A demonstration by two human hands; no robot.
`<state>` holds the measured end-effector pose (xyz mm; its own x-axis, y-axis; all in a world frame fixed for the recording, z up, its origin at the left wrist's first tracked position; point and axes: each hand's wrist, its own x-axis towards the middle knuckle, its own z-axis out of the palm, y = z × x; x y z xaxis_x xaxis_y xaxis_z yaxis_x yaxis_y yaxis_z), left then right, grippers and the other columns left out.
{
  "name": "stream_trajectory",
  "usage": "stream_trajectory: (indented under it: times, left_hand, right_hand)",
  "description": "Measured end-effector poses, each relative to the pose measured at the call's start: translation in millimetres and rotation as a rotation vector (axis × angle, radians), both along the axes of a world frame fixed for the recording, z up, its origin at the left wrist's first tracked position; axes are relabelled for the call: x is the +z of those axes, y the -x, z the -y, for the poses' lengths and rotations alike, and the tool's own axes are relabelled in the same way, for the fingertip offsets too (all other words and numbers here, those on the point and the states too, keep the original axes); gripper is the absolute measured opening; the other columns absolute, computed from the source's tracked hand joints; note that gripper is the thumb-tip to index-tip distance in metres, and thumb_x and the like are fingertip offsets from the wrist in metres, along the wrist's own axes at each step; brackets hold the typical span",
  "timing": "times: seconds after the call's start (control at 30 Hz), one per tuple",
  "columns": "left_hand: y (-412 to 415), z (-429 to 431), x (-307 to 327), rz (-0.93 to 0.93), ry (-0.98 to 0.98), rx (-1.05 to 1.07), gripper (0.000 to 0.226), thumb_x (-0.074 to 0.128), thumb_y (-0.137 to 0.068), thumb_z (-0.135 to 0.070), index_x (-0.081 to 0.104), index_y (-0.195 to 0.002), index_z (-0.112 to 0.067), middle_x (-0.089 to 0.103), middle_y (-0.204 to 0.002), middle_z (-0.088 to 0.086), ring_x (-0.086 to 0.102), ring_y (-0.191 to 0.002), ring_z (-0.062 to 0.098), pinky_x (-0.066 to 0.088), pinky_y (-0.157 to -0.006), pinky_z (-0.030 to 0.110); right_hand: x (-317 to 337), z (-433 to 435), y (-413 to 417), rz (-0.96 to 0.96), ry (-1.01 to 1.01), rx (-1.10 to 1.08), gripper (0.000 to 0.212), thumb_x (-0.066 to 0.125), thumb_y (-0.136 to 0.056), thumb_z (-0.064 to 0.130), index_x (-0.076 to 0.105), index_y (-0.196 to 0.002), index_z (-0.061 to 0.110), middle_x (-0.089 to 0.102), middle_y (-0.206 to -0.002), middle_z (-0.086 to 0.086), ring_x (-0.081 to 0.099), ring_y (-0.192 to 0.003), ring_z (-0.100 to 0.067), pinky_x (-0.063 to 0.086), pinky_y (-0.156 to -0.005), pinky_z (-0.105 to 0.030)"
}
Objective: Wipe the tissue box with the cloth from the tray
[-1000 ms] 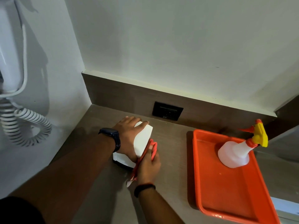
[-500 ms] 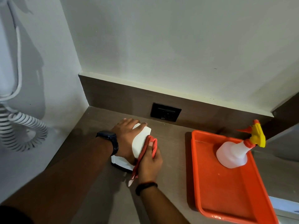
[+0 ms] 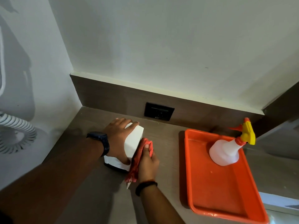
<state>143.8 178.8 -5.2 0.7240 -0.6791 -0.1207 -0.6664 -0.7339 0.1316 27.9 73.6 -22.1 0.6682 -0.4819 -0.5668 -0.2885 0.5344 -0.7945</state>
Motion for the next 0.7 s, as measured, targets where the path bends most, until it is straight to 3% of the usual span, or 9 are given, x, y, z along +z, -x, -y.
stream_trajectory:
  times: [0.07, 0.17, 0.27, 0.37, 0.5, 0.57, 0.7]
  left_hand:
    - [1, 1, 2, -0.026, 0.006, 0.001, 0.14, 0.066, -0.028, -0.082, 0.009, -0.144, -0.027, 0.027, -0.149, 0.007, 0.022, -0.136, 0.029, 0.016, -0.114, 0.046]
    - [3, 2, 7, -0.043, -0.02, 0.026, 0.14, 0.067, -0.029, -0.081, 0.01, -0.145, -0.029, 0.025, -0.152, 0.003, 0.018, -0.138, 0.026, 0.016, -0.115, 0.044]
    - [8, 6, 19, -0.114, -0.077, 0.055, 0.147, 0.071, -0.028, -0.082, 0.002, -0.147, -0.029, 0.014, -0.156, 0.002, 0.004, -0.143, 0.026, 0.009, -0.117, 0.046]
    - [22, 26, 31, -0.051, 0.009, 0.018, 0.148, 0.057, -0.028, -0.094, 0.007, -0.149, -0.023, 0.014, -0.157, 0.006, 0.005, -0.144, 0.029, 0.009, -0.116, 0.047]
    - [56, 92, 27, -0.055, 0.336, -0.028, 0.119, 0.063, -0.046, -0.086, 0.038, -0.139, -0.017, 0.041, -0.142, 0.009, 0.038, -0.13, 0.028, 0.033, -0.107, 0.04]
    - [77, 131, 14, -0.127, 0.316, -0.09, 0.111, 0.065, -0.046, -0.084, 0.038, -0.135, -0.024, 0.042, -0.138, 0.003, 0.041, -0.124, 0.023, 0.037, -0.103, 0.037]
    - [103, 183, -23, -0.157, 0.155, -0.236, 0.119, 0.056, -0.044, -0.089, 0.025, -0.139, -0.025, 0.03, -0.143, 0.004, 0.029, -0.13, 0.026, 0.032, -0.109, 0.044]
  right_hand:
    - [14, 14, 3, 0.051, -0.127, -0.037, 0.02, 0.053, -0.098, 0.033, 0.065, -0.111, 0.024, 0.07, -0.098, 0.0, 0.067, -0.082, -0.012, 0.054, -0.045, -0.016]
    - [33, 45, 6, 0.163, -0.109, -0.142, 0.02, 0.058, -0.096, 0.023, 0.067, -0.112, 0.016, 0.075, -0.091, 0.002, 0.072, -0.086, -0.014, 0.057, -0.059, -0.018]
    - [47, 98, 18, 0.244, 0.18, -0.201, 0.016, 0.056, -0.097, 0.02, 0.07, -0.103, 0.016, 0.074, -0.09, 0.0, 0.067, -0.082, -0.009, 0.055, -0.078, -0.025]
    - [48, 159, 37, 0.194, 0.598, -0.198, 0.022, 0.054, -0.098, 0.023, 0.072, -0.091, 0.012, 0.07, -0.088, -0.004, 0.061, -0.074, -0.006, 0.049, -0.069, -0.018]
    - [26, 209, 63, 0.009, 1.066, 0.047, 0.022, 0.052, -0.098, 0.025, 0.068, -0.086, 0.016, 0.073, -0.083, -0.009, 0.065, -0.08, -0.029, 0.046, -0.071, -0.035]
    - [7, 222, 72, -0.162, 1.265, 0.278, 0.022, 0.052, -0.096, 0.029, 0.069, -0.099, 0.015, 0.073, -0.1, -0.013, 0.064, -0.099, -0.035, 0.05, -0.082, -0.044]
    - [-27, 231, 86, -0.408, 1.405, 0.643, 0.038, 0.045, -0.094, 0.04, 0.057, -0.127, 0.026, 0.06, -0.136, -0.003, 0.047, -0.129, -0.029, 0.036, -0.104, -0.052]
